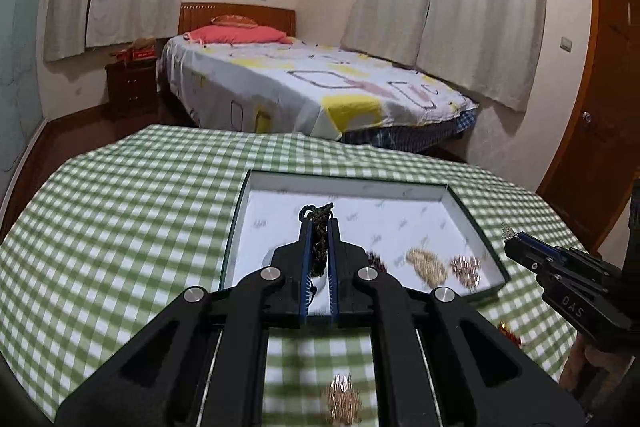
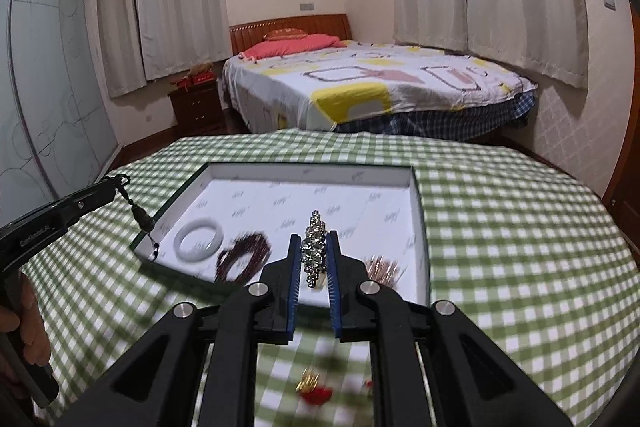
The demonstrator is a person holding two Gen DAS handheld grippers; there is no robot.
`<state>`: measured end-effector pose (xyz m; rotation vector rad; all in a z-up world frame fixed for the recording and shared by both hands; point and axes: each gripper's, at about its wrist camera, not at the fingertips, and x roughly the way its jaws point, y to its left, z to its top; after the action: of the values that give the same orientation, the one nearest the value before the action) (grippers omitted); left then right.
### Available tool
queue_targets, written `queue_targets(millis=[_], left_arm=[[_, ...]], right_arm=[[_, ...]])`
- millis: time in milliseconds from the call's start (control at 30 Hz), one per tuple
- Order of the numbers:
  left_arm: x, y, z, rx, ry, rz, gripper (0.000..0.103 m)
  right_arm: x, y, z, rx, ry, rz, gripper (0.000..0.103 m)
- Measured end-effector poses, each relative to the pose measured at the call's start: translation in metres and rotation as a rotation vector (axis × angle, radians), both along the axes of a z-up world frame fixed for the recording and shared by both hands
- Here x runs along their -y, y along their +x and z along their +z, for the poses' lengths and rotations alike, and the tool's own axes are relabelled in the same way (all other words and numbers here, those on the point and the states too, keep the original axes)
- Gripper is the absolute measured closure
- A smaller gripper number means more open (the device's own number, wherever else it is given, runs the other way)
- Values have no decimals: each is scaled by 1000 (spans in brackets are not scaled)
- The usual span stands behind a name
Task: Organize jewelry
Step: 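Carry the necklace and brooch over the white jewelry box with both tools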
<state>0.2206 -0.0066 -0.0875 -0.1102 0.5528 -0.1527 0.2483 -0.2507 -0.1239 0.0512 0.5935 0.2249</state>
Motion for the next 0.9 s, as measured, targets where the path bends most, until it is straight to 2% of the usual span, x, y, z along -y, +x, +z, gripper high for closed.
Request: queue_targets(millis=[367, 700, 900], left_arm=[[15, 74, -8, 19, 11, 3, 95], [18, 126, -54, -108, 38, 12, 95], [15, 138, -71, -173, 48, 23, 95]], right_arm=[[8, 58, -8, 4, -10, -32, 90], [10, 94, -42, -93, -21, -49, 90], [8, 106, -57, -158, -35, -56, 90]])
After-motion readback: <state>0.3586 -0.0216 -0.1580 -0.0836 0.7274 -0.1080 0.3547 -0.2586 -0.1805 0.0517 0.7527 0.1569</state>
